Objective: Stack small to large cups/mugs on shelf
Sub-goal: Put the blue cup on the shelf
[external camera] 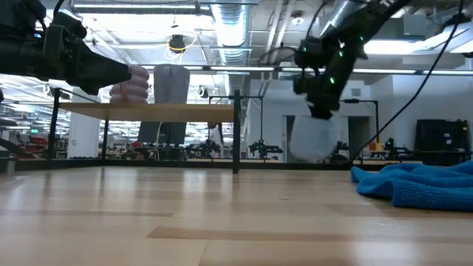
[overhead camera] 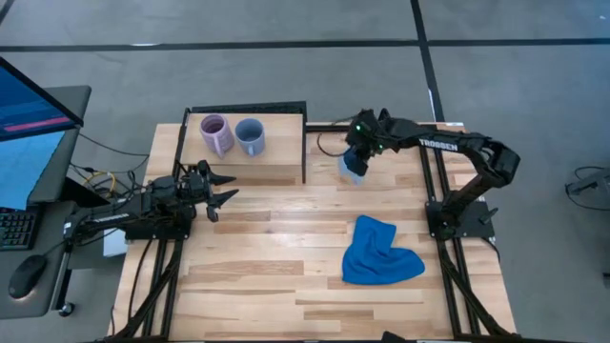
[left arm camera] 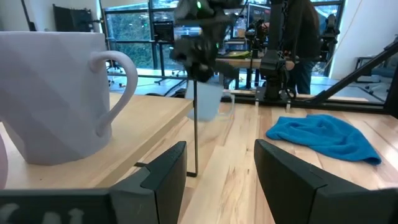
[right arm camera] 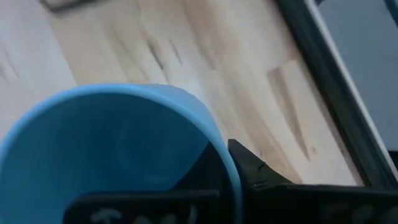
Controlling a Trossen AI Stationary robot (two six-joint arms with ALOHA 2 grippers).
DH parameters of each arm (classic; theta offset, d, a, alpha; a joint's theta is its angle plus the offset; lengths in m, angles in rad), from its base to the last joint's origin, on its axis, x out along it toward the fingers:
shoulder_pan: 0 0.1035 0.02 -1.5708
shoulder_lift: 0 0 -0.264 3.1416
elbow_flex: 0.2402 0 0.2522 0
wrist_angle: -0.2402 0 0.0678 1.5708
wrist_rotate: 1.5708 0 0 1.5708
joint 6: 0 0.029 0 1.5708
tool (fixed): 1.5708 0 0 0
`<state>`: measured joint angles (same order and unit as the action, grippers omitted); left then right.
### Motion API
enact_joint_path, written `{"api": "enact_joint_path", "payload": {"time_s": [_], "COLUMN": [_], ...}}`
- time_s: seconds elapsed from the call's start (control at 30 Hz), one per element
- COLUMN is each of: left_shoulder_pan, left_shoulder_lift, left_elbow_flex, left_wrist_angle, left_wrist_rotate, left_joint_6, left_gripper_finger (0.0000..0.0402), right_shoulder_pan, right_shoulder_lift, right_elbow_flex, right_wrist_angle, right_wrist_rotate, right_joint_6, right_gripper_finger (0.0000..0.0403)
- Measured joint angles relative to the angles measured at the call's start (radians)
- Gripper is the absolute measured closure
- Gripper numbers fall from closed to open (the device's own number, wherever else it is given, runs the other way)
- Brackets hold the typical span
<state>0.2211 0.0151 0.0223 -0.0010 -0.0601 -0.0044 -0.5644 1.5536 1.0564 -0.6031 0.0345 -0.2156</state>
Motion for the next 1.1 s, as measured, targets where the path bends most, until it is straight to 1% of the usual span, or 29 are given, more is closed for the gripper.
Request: {"api": "enact_joint_path", "payload": {"time_s": [0.1,0.33,0.57,0.73,0.93,1.1], "left_shoulder_pan": [0.0,0.0,0.0,0.0,0.0,0.0], "left_shoulder_lift": [0.0,0.0,0.0,0.0,0.0,0.0], "left_elbow_flex": [0.0,0.0,0.0,0.0,0.0,0.0], "left_wrist_angle": [0.0,0.0,0.0,0.0,0.0,0.0], "left_wrist_rotate": [0.0,0.0,0.0,0.0,0.0,0.0], "left_joint_6": [0.0,-0.004,-0.042,-0.038,-0.042,-0.041], "left_gripper_finger": [0.0221,0.0221,0.0221,0.0221,0.0221,0.0221], "right_shoulder_pan": [0.002,0.043,0.093,0.135,0.162,0.165], "right_shoulder_lift": [0.0,0.001,0.07,0.165,0.324,0.451], "right_elbow_flex": [0.118,0.416,0.723,0.919,1.122,1.262], "right_wrist_angle": [-0.097,-0.221,-0.347,-0.381,-0.504,-0.597], "right_wrist_rotate": [-0.003,0.0,0.0,0.0,0.0,0.0], "right_joint_6": [0.074,0.116,0.2,0.208,0.181,0.157], "right_gripper_finger": [0.0386,0.0386,0.0386,0.0386,0.0386,0.0386]}}
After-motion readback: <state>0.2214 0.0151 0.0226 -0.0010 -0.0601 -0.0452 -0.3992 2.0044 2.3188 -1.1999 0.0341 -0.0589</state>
